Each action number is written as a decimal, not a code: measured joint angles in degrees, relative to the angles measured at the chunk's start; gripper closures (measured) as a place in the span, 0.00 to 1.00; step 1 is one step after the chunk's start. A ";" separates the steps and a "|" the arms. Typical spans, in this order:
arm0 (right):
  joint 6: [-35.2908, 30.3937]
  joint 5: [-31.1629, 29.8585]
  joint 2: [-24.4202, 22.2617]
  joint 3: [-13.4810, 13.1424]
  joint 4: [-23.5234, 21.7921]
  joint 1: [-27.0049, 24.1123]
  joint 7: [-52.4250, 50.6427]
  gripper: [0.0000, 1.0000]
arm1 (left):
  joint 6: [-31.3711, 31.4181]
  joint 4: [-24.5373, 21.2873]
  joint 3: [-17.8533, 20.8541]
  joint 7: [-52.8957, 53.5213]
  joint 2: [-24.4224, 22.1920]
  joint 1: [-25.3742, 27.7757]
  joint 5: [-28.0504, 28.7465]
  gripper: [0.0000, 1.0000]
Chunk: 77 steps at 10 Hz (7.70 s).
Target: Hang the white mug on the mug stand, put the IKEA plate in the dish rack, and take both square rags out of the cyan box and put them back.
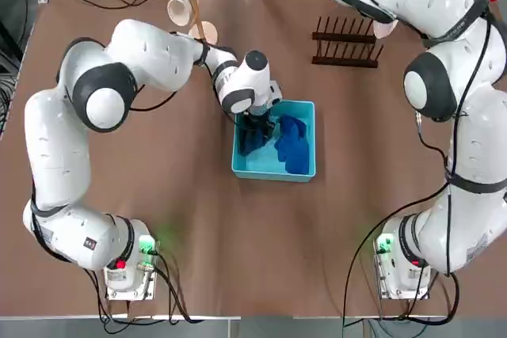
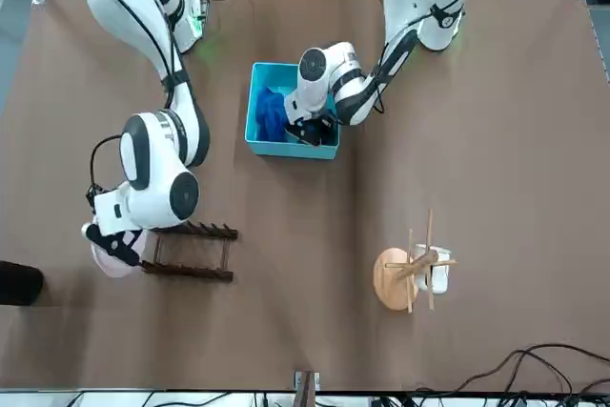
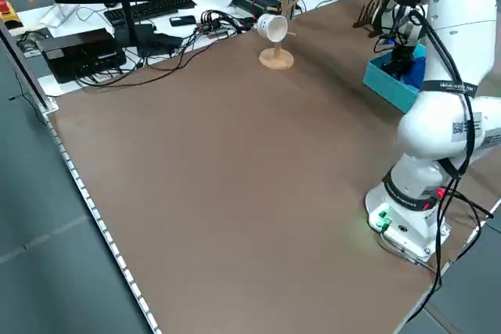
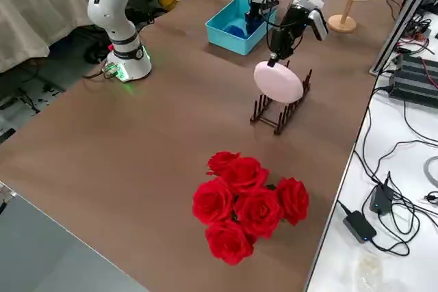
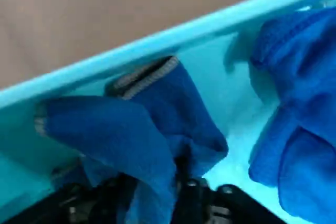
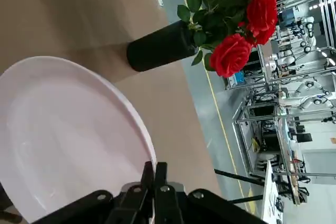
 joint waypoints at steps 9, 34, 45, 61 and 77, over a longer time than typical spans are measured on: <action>2.00 -1.14 1.39 -0.03 0.00 -1.39 2.62 0.97 | -14.23 2.50 -0.48 1.89 -13.97 -0.78 -6.66 0.94; 8.38 -2.11 6.42 0.64 -2.56 0.95 14.08 0.01 | -9.21 -18.33 59.17 60.43 -17.53 3.50 -17.37 0.94; -0.70 42.09 -15.05 -0.10 -0.46 1.87 -8.48 0.03 | -4.78 -17.96 44.89 50.35 -16.79 7.35 -20.24 0.94; 51.21 56.06 -30.55 1.33 -53.90 28.53 -4.58 0.13 | -0.89 -20.53 60.24 73.98 -16.25 15.10 -16.57 0.94; 27.01 54.95 -29.58 -1.85 -37.86 14.31 -8.05 0.97 | -15.87 -20.42 28.89 39.72 -32.70 18.06 -16.37 0.94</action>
